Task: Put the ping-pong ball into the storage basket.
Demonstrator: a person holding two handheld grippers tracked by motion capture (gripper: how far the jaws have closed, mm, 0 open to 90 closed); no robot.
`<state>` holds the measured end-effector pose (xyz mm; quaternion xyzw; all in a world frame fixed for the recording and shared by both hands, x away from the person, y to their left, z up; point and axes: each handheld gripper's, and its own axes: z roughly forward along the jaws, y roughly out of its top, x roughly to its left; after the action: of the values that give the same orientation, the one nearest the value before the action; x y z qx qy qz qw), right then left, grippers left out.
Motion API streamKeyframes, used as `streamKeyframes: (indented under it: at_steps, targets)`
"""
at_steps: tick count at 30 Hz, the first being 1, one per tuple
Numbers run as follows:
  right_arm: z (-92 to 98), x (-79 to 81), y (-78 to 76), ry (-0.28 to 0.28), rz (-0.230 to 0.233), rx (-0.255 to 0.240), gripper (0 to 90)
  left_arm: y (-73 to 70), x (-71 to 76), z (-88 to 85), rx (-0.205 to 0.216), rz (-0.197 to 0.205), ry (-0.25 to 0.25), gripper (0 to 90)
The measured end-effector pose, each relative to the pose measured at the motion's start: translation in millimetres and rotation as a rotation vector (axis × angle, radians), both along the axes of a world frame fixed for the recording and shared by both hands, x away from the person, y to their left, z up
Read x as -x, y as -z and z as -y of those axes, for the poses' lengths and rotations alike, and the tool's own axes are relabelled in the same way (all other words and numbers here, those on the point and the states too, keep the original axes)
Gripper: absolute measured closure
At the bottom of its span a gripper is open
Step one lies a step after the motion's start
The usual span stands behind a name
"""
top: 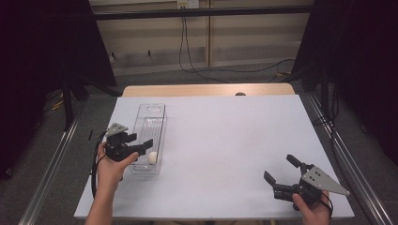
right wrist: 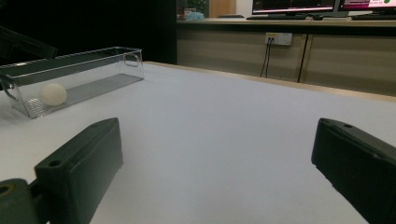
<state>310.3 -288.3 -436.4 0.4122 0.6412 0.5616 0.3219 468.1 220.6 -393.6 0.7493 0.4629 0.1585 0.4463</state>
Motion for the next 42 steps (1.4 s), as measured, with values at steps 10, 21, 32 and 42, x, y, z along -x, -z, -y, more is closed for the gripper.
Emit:
streamKeyframes:
  at_steps: [10,21,32,42]
  targets:
    - [0.5,0.0,-0.1,0.000,-0.002,-0.001,1.7,-0.9,0.6,1.5,0.017,0.021,-0.011,11.9]
    - [0.4,0.2,-0.5,0.007,0.002,-0.008,1.7,-3.0,4.6,0.4,0.046,0.057,-0.003,3.2]
    - [1.0,-0.3,-0.4,0.002,0.003,-0.008,1.7,-3.8,9.4,-3.0,0.038,0.091,0.004,3.2]
    - [2.6,0.1,-0.5,0.003,0.003,-0.012,1.7,-2.5,14.5,-4.0,0.058,0.109,0.018,3.2]
